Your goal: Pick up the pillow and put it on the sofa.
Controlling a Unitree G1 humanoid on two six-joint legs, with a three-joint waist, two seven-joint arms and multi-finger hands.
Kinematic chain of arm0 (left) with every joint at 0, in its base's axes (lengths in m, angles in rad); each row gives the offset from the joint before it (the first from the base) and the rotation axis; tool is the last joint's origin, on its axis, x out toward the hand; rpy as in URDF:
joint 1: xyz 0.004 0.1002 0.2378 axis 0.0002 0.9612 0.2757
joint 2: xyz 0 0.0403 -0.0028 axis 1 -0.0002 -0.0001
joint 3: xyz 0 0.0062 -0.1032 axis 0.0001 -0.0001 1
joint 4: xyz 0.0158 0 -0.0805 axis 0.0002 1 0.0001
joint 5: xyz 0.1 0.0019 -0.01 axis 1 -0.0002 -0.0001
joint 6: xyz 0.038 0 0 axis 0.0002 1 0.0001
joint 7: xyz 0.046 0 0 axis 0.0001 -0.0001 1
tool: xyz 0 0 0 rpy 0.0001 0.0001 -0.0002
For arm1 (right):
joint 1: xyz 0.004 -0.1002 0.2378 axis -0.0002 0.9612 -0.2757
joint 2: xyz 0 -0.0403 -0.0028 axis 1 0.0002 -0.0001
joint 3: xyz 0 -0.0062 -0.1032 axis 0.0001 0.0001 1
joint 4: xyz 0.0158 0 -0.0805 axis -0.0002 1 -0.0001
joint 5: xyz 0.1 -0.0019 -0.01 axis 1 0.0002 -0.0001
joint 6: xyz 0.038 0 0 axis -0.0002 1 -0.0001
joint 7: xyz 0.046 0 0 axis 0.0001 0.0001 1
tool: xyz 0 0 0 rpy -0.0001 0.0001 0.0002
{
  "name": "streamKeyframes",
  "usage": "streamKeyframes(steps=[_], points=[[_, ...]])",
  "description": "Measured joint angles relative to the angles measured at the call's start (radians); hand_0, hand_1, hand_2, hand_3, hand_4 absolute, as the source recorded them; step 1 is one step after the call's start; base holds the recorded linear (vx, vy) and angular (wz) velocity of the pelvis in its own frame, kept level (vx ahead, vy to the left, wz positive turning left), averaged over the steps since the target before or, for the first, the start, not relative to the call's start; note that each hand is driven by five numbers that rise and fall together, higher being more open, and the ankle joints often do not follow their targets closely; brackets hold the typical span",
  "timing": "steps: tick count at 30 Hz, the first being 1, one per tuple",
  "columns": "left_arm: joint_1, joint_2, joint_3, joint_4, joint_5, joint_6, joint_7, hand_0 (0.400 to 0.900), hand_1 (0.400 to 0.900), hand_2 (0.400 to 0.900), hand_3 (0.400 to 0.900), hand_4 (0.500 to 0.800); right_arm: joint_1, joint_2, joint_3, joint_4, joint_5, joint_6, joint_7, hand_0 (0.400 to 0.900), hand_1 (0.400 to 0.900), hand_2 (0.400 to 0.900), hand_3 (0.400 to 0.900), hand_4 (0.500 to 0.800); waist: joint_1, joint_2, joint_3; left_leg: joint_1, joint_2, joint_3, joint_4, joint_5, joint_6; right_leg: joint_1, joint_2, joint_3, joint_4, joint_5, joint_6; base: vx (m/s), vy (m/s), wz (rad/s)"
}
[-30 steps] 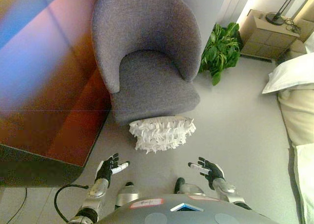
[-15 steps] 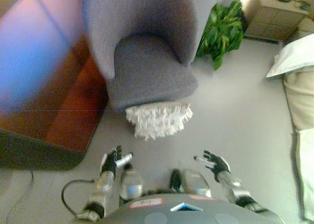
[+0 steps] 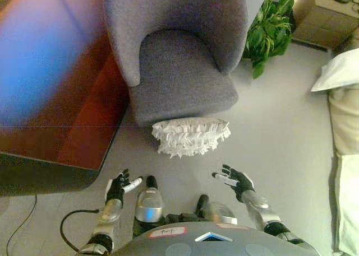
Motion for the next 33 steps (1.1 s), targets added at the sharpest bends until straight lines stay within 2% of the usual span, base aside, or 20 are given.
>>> streamKeyframes(steps=[1, 4, 6, 8, 9, 10, 11, 12, 13, 16, 18, 19, 21, 23, 25, 26, 27, 29, 31, 33], points=[[-0.013, 0.012, 0.003, -0.01, 0.0, 0.0, 0.0, 0.9, 0.9, 0.9, 0.9, 0.8, -0.006, 0.002, 0.011, -0.01, 0.0, 0.001, -0.001, 0.9, 0.9, 0.9, 0.9, 0.8, -0.001, 0.0, -0.001, -0.001, -0.005, -0.001, -0.003, -0.003, 0.001, 0.0, -0.003, -0.002, 0.003, 0.009, 0.014, 0.2, 0.211, 0.05], [-0.052, 0.021, 0.009, -0.011, 0.002, 0.0, -0.004, 0.9, 0.9, 0.9, 0.9, 0.8, -0.026, 0.014, 0.017, -0.042, -0.001, 0.002, -0.024, 0.9, 0.9, 0.9, 0.9, 0.8, -0.002, 0.003, -0.007, 0.013, -0.019, -0.007, -0.031, -0.007, 0.007, -0.031, -0.015, -0.003, 0.062, 0.014, 0.023, 0.2, 0.227, 0.08], [-0.066, 0.02, 0.01, -0.011, 0.008, 0.005, -0.014, 0.9, 0.9, 0.9, 0.9, 0.8, -0.038, 0.014, 0.019, -0.067, -0.013, 0.002, -0.048, 0.9, 0.9, 0.9, 0.9, 0.8, -0.004, 0.005, -0.009, 0.019, -0.028, -0.03, -0.042, -0.021, 0.025, -0.079, -0.028, 0.008, 0.158, 0.017, 0.035, 0.22, 0.213, 0.1], [-0.072, 0.024, 0.0, -0.009, 0.019, 0.025, -0.022, 0.9, 0.9, 0.9, 0.9, 0.8, -0.039, 0.012, 0.027, -0.106, -0.015, 0.007, -0.077, 0.9, 0.9, 0.9, 0.9, 0.8, -0.028, 0.009, -0.011, -0.002, -0.031, -0.061, -0.022, -0.046, 0.044, -0.186, -0.059, 0.056, 0.382, 0.029, 0.083, 0.19, 0.16, 0.1], [-0.072, 0.028, -0.009, -0.01, 0.021, 0.032, -0.028, 0.9, 0.9, 0.9, 0.9, 0.8, -0.036, 0.011, 0.04, -0.117, -0.029, 0.007, -0.09, 0.9, 0.9, 0.9, 0.9, 0.8, -0.04, 0.009, -0.014, 0.015, -0.039, -0.068, -0.015, -0.05, 0.05, -0.238, -0.078, 0.074, 0.484, 0.066, 0.122, 0.14, 0.066, 0.15], [-0.06, 0.029, -0.013, -0.012, 0.021, 0.038, -0.03, 0.9, 0.9, 0.9, 0.9, 0.8, -0.037, 0.006, 0.056, -0.124, -0.05, 0.008, -0.096, 0.9, 0.9, 0.9, 0.9, 0.8, -0.056, 0.016, -0.012, 0.034, -0.04, -0.075, -0.023, -0.054, 0.061, -0.283, -0.093, 0.101, 0.579, 0.121, 0.133, 0.14, 0.002, 0.2], [-0.051, 0.028, -0.016, -0.011, 0.021, 0.044, -0.03, 0.9, 0.9, 0.9, 0.9, 0.8, -0.036, 0.005, 0.059, -0.126, -0.058, 0.007, -0.098, 0.9, 0.9, 0.9, 0.9, 0.8, -0.056, 0.02, -0.014, 0.041, -0.043, -0.068, -0.032, -0.05, 0.063, -0.313, -0.103, 0.11, 0.625, 0.154, 0.139, 0.16, -0.09, 0.32], [-0.049, 0.03, -0.02, -0.011, 0.02, 0.05, -0.03, 0.9, 0.9, 0.9, 0.9, 0.8, -0.034, 0.005, 0.06, -0.125, -0.062, 0.007, -0.099, 0.9, 0.9, 0.9, 0.9, 0.8, -0.055, 0.022, -0.017, 0.058, -0.046, -0.073, -0.043, -0.057, 0.075, -0.349, -0.112, 0.108, 0.658, 0.14, 0.133, 0.18, -0.165, 0.41], [-0.047, 0.031, -0.021, -0.011, 0.019, 0.059, -0.03, 0.9, 0.9, 0.9, 0.9, 0.8, -0.034, 0.002, 0.061, -0.125, -0.071, 0.007, -0.1, 0.9, 0.9, 0.9, 0.9, 0.8, -0.058, 0.028, -0.018, 0.062, -0.048, -0.08, -0.044, -0.059, 0.08, -0.363, -0.116, 0.078, 0.669, 0.126, 0.112, 0.17, -0.209, 0.42], [-0.033, 0.03, -0.021, -0.013, 0.02, 0.069, -0.043, 0.9, 0.9, 0.9, 0.9, 0.8, -0.015, -0.019, 0.06, -0.142, -0.1, 0.002, -0.1, 0.9, 0.9, 0.9, 0.9, 0.8, -0.083, 0.064, -0.024, 0.062, -0.05, -0.119, -0.047, -0.063, 0.085, -0.367, -0.15, 0.002, 0.524, 0.124, 0.111, 0.22, -0.346, 0.42], [-0.016, 0.027, -0.02, -0.018, 0.019, 0.076, -0.054, 0.9, 0.9, 0.9, 0.9, 0.8, 0.029, -0.024, 0.052, -0.181, -0.131, -0.01, -0.106, 0.9, 0.9, 0.9, 0.9, 0.8, -0.093, 0.065, -0.031, 0.063, -0.08, -0.139, -0.052, -0.064, 0.072, -0.327, -0.222, -0.008, 0.256, 0.139, 0.139, 0.28, -0.396, 0.47], [-0.005, 0.027, -0.02, -0.021, 0.019, 0.08, -0.059, 0.9, 0.9, 0.9, 0.9, 0.8, 0.041, -0.024, 0.054, -0.191, -0.137, -0.01, -0.106, 0.9, 0.9, 0.9, 0.9, 0.8, -0.107, 0.054, -0.036, 0.065, -0.094, -0.15, -0.05, -0.066, 0.071, -0.306, -0.252, -0.02, 0.134, 0.163, 0.169, 0.23, -0.272, 0.4], [0.016, 0.024, -0.029, -0.028, 0.02, 0.08, -0.07, 0.9, 0.9, 0.9, 0.9, 0.8, 0.06, -0.023, 0.057, -0.191, -0.172, -0.008, -0.109, 0.9, 0.9, 0.9, 0.9, 0.8, -0.113, 0.058, -0.035, 0.08, -0.092, -0.176, -0.054, -0.07, 0.053, -0.3, -0.285, -0.013, 0.064, 0.2, 0.182, 0.21, -0.215, 0.33], [0.034, 0.029, -0.028, -0.052, 0.021, 0.078, -0.076, 0.9, 0.9, 0.9, 0.9, 0.8, 0.081, -0.023, 0.065, -0.193, -0.228, -0.001, -0.12, 0.9, 0.9, 0.9, 0.9, 0.8, -0.108, 0.036, -0.035, 0.1, -0.08, -0.196, -0.052, -0.076, 0.016, -0.243, -0.275, -0.038, -0.005, 0.219, 0.162, 0.19, -0.173, 0.4], [0.062, 0.067, -0.028, -0.081, 0.02, 0.077, -0.078, 0.9, 0.9, 0.9, 0.9, 0.8, 0.102, -0.013, 0.096, -0.193, -0.295, 0.002, -0.159, 0.9, 0.9, 0.9, 0.9, 0.8, -0.108, -0.049, -0.063, 0.103, -0.083, -0.183, -0.044, -0.093, -0.039, -0.164, -0.264, -0.056, -0.025, 0.225, 0.142, 0.18, -0.159, 0.39], [0.065, 0.048, -0.025, -0.066, 0.018, 0.081, -0.071, 0.9, 0.9, 0.9, 0.9, 0.8, 0.099, -0.032, 0.1, -0.192, -0.361, 0.014, -0.192, 0.9, 0.9, 0.9, 0.9, 0.8, -0.102, -0.04, -0.073, 0.099, -0.038, -0.169, -0.031, -0.103, -0.066, -0.137, -0.235, -0.067, -0.04, 0.22, 0.125, 0.17, -0.145, 0.34], [0.073, 0.035, -0.03, -0.077, 0.021, 0.076, -0.078, 0.9, 0.9, 0.9, 0.9, 0.8, 0.094, -0.06, 0.105, -0.206, -0.417, 0.019, -0.225, 0.9, 0.9, 0.9, 0.9, 0.8, -0.103, -0.023, -0.081, 0.083, 0.006, -0.164, -0.01, -0.109, -0.098, -0.123, -0.199, -0.075, -0.055, 0.206, 0.149, 0.13, -0.118, 0.28], [0.086, -0.001, -0.035, -0.081, 0.021, 0.076, -0.083, 0.9, 0.9, 0.9, 0.9, 0.8, 0.066, -0.136, 0.107, -0.243, -0.526, 0.034, -0.276, 0.9, 0.9, 0.9, 0.9, 0.8, -0.104, 0.014, -0.083, 0.079, 0.072, -0.159, -0.002, -0.103, -0.111, -0.124, -0.131, -0.081, -0.053, 0.188, 0.126, 0.1, -0.094, 0.25], [0.087, -0.026, -0.055, -0.085, 0.021, 0.078, -0.087, 0.9, 0.9, 0.9, 0.9, 0.8, 0.045, -0.233, 0.113, -0.3, -0.626, 0.05, -0.32, 0.9, 0.9, 0.9, 0.9, 0.8, -0.111, 0.026, -0.078, 0.07, 0.1, -0.157, 0.006, -0.096, -0.117, -0.124, -0.105, -0.08, -0.051, 0.176, 0.115, 0.04, -0.031, 0.21], [0.088, -0.033, -0.063, -0.101, 0.02, 0.078, -0.101, 0.9, 0.9, 0.9, 0.9, 0.8, 0.016, -0.307, 0.113, -0.314, -0.736, 0.065, -0.367, 0.9, 0.9, 0.9, 0.9, 0.8, -0.109, 0.021, -0.071, 0.057, 0.103, -0.16, 0.011, -0.09, -0.128, -0.128, -0.105, -0.081, -0.048, 0.173, 0.116, -0.05, 0.026, 0.24]])
